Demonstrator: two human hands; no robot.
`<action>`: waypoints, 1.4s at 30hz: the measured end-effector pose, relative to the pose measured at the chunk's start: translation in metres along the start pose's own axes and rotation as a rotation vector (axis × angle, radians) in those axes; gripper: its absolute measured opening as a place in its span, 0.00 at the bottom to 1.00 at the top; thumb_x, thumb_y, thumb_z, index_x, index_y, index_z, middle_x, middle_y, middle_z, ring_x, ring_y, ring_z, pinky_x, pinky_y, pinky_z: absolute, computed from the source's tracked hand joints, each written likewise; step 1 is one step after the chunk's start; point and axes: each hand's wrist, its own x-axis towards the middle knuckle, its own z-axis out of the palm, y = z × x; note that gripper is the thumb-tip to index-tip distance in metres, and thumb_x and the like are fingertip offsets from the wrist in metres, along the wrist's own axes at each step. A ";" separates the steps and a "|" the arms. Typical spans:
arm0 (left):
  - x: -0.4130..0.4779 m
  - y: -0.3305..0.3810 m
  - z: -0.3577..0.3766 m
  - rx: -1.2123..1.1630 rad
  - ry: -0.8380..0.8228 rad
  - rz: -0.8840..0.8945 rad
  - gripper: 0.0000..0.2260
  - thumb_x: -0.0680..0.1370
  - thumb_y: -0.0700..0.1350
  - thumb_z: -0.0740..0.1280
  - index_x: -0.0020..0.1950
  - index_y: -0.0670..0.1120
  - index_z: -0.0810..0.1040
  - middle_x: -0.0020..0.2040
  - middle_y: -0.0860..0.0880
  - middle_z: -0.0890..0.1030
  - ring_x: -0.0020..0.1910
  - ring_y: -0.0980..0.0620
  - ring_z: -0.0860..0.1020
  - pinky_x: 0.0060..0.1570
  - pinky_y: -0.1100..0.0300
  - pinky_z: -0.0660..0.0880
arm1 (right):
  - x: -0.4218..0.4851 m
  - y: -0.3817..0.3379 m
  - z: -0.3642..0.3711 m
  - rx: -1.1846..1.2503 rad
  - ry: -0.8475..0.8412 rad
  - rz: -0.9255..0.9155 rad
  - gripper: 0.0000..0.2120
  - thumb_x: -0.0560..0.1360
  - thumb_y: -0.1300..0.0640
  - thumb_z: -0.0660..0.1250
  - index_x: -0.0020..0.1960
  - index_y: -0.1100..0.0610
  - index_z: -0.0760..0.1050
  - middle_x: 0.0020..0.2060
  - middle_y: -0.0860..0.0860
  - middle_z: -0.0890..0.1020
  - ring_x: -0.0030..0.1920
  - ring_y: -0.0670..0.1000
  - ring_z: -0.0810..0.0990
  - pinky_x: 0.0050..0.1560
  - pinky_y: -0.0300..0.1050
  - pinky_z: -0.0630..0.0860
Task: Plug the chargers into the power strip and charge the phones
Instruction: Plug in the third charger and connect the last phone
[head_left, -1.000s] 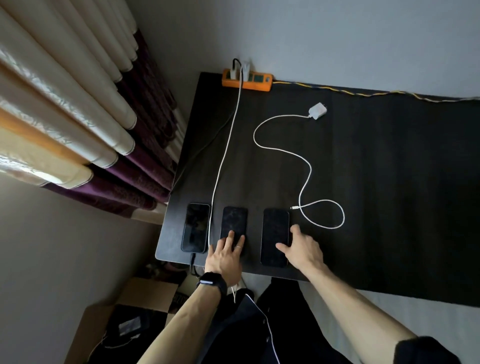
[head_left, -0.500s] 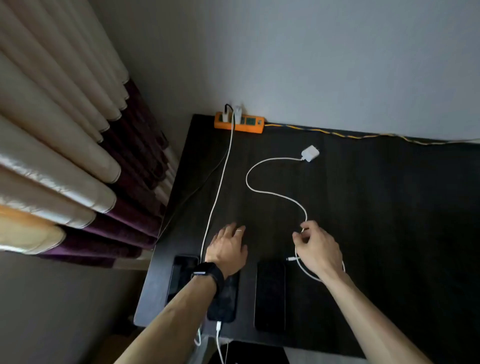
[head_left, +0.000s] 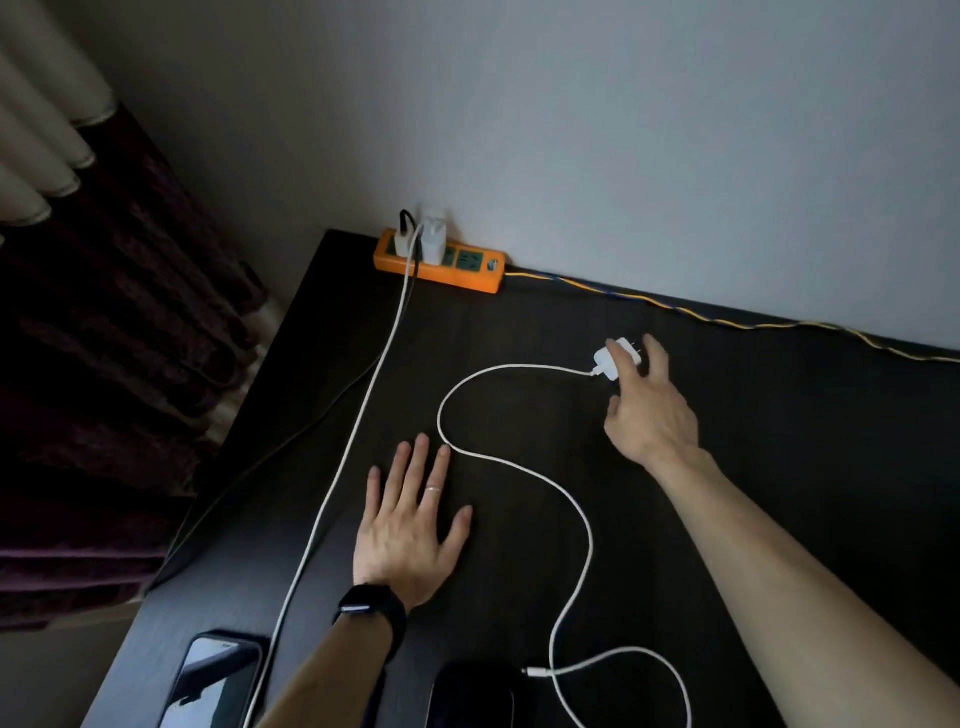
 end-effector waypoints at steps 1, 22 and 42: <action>0.001 0.000 0.000 -0.002 -0.001 -0.010 0.32 0.80 0.65 0.51 0.81 0.54 0.50 0.82 0.52 0.48 0.80 0.52 0.44 0.77 0.45 0.47 | 0.008 0.005 0.003 -0.015 -0.014 -0.017 0.39 0.77 0.61 0.66 0.79 0.41 0.49 0.80 0.51 0.43 0.58 0.58 0.77 0.42 0.48 0.75; 0.007 0.003 -0.006 -0.019 -0.039 -0.067 0.33 0.79 0.66 0.50 0.80 0.59 0.44 0.81 0.57 0.41 0.79 0.56 0.37 0.77 0.49 0.40 | 0.037 -0.012 0.033 0.575 0.202 0.218 0.26 0.72 0.47 0.75 0.63 0.58 0.70 0.68 0.56 0.68 0.63 0.54 0.73 0.58 0.45 0.71; 0.005 0.002 -0.004 -0.050 -0.038 -0.065 0.33 0.79 0.66 0.49 0.80 0.58 0.43 0.81 0.56 0.41 0.79 0.55 0.39 0.76 0.48 0.41 | 0.039 -0.038 0.028 1.249 -0.130 0.200 0.13 0.83 0.58 0.60 0.62 0.47 0.79 0.39 0.49 0.77 0.31 0.44 0.68 0.35 0.40 0.70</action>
